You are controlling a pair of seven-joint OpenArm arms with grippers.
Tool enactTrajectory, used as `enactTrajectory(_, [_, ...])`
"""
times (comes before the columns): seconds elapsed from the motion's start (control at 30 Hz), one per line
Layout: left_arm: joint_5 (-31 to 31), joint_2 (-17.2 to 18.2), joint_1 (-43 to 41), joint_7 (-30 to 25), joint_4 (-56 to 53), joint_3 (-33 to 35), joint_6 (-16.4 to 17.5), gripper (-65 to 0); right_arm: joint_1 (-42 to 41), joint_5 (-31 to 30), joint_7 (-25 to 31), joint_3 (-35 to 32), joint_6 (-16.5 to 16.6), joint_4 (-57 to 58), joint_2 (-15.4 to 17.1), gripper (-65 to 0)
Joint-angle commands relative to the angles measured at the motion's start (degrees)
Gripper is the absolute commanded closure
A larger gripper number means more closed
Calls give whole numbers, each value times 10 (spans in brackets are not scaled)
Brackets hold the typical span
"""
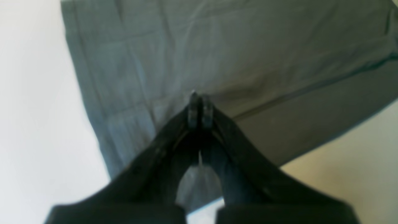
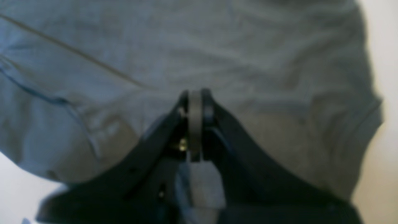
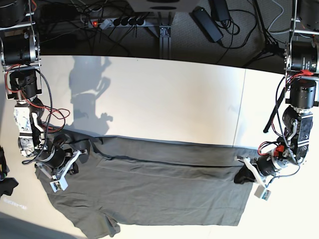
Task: Fold the T-shirt properly
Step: 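Lift the held edge and fold it across the shirt with both grippers, then lower the folded edge onto the shirt and open both grippers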
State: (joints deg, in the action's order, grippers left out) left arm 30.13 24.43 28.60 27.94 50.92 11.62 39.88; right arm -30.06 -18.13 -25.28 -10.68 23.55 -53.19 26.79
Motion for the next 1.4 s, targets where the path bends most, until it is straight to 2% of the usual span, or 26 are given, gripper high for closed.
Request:
enactTrajectory(0.0, [0,1,19,-11,-8,-4,1,0,-18,0,16,5,21,5,8,0])
enactTrajectory(0.23, [-66,-35,30,-16,-93,-4,-2,0,-14,4,19,7,18,70,8,0])
enactTrajectory(0.33, [-114,-40,26,-16,-97,-4,-37,0,-1,3,19,7,18,75,8,0])
enactTrajectory(0.37, [-123,-39,25,-16,-97,-4,-37,0,4,3,19,7,18,75,8,0])
enactTrajectory(0.6, [-128,-23,18,22,-96,-4,-36,0,46,-3,-20,11,17,65,9,0])
enactTrajectory(0.67, [-109,-10,1,28,-82,-4,-12,0,71,-6,-28,24,17,45,11,0])
enactTrajectory(0.7, [-84,-3,-13,32,-69,-4,1,0,85,-10,-33,35,17,33,11,0])
enactTrajectory(0.77, [-49,10,-47,36,-33,-4,1,0,117,-21,-47,63,18,1,11,0])
enactTrajectory(0.97, [-40,33,-168,36,106,-4,1,0,223,-40,-68,133,20,-116,15,0])
enactTrajectory(1.13, [-40,32,-280,50,214,-35,1,0,313,-54,-78,136,20,-210,42,0])
enactTrajectory(1.37, [-43,32,-414,49,313,-126,1,0,405,-54,-78,137,19,-277,87,0])
